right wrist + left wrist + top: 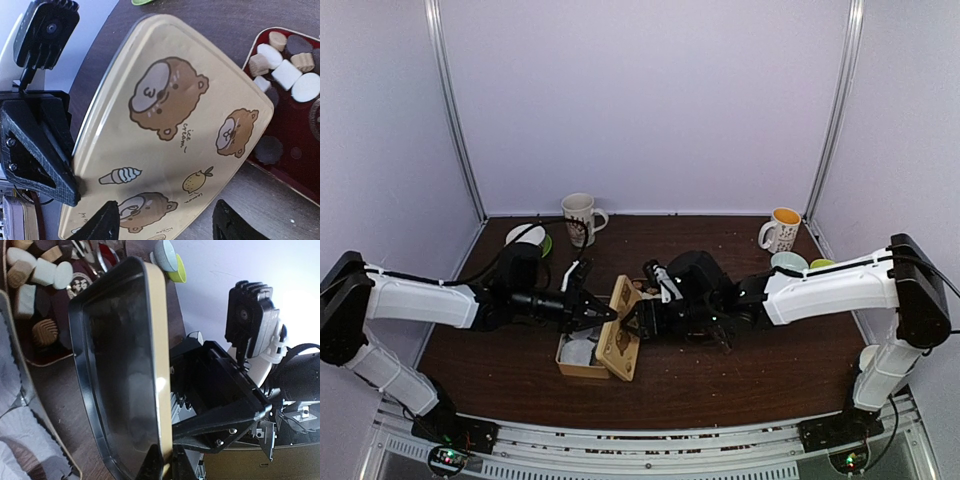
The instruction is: Pack the chocolate
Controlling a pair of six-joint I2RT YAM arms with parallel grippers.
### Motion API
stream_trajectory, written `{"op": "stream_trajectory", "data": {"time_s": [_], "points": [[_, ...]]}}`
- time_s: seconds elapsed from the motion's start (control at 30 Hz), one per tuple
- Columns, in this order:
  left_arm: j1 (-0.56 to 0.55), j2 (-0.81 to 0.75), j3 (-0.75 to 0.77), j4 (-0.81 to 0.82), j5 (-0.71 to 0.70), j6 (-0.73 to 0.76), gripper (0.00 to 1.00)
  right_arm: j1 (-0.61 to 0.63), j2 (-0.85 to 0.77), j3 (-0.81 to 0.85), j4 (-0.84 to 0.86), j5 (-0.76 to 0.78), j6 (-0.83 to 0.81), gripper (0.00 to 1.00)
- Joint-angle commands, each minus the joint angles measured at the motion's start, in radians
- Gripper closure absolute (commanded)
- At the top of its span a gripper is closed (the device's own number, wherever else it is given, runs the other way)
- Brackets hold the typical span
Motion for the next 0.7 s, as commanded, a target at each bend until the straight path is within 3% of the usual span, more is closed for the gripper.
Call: {"op": "stream_trajectory", "data": {"time_s": [0.0, 0.2, 0.27, 0.4, 0.57, 0.67], "points": [[-0.04, 0.071, 0.065, 0.177, 0.017, -0.059, 1.0, -0.024, -0.106, -0.055, -0.087, 0.13, -0.052, 0.36], [-0.07, 0.112, 0.112, 0.251, 0.001, -0.094, 1.0, -0.057, -0.236, -0.128, -0.138, 0.272, -0.064, 0.34], [-0.068, 0.086, 0.126, 0.192, -0.016, -0.047, 1.0, -0.063, -0.274, -0.143, -0.156, 0.323, -0.064, 0.34], [-0.064, -0.01, 0.243, -0.293, -0.129, 0.207, 1.0, -0.065, -0.338, -0.174, -0.171, 0.414, -0.066, 0.33], [-0.036, -0.118, 0.489, -0.999, -0.536, 0.487, 1.0, -0.07, -0.366, -0.186, -0.176, 0.453, -0.072, 0.32], [-0.004, -0.152, 0.608, -1.264, -0.743, 0.557, 1.0, -0.073, -0.361, -0.183, -0.181, 0.459, -0.077, 0.32]]}}
